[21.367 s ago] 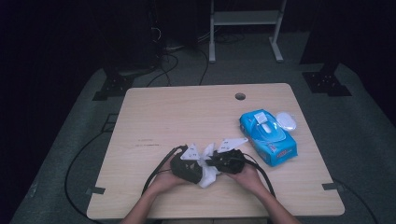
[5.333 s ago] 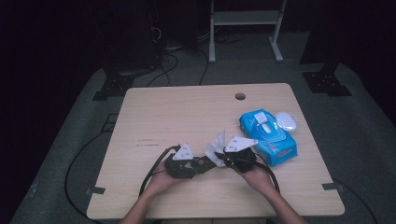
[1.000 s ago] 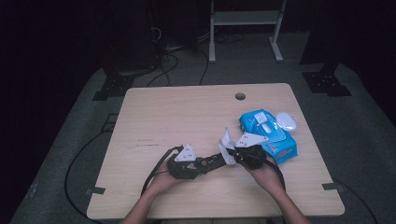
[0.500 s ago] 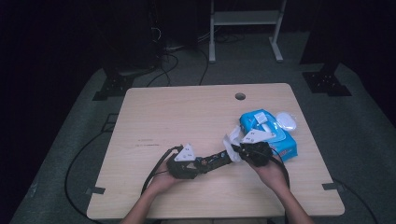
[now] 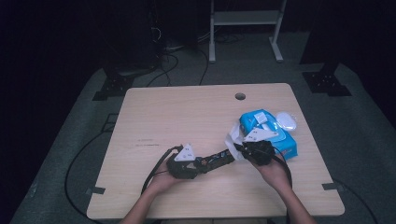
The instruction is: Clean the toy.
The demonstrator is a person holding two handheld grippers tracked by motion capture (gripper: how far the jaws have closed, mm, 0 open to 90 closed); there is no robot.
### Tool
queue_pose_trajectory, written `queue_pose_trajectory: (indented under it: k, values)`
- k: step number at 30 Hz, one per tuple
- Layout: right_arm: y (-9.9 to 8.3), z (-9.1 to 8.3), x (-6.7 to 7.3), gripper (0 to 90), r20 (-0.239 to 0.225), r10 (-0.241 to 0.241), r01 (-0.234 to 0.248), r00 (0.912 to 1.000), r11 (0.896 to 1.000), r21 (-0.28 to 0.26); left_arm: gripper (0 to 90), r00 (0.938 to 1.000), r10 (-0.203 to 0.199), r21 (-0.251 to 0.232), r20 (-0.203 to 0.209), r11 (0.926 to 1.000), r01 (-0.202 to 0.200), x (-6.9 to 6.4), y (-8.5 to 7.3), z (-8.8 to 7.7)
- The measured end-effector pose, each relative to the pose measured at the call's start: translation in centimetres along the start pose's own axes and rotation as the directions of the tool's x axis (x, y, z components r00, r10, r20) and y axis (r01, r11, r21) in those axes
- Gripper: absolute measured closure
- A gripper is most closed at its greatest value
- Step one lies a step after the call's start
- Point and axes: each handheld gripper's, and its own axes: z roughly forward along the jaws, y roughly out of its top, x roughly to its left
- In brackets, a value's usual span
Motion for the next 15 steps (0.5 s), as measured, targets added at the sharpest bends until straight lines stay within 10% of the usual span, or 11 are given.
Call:
queue_pose_trajectory:
  k: [15]
  values:
    - [2.2, -0.1, 2.7, 83.4, -0.117, -0.047, 0.043, 0.992, 0.998, -0.038, 58.2, 1.0, -0.008, 0.001, -0.004, 1.0, 0.008, 0.0, 0.0, 0.1]
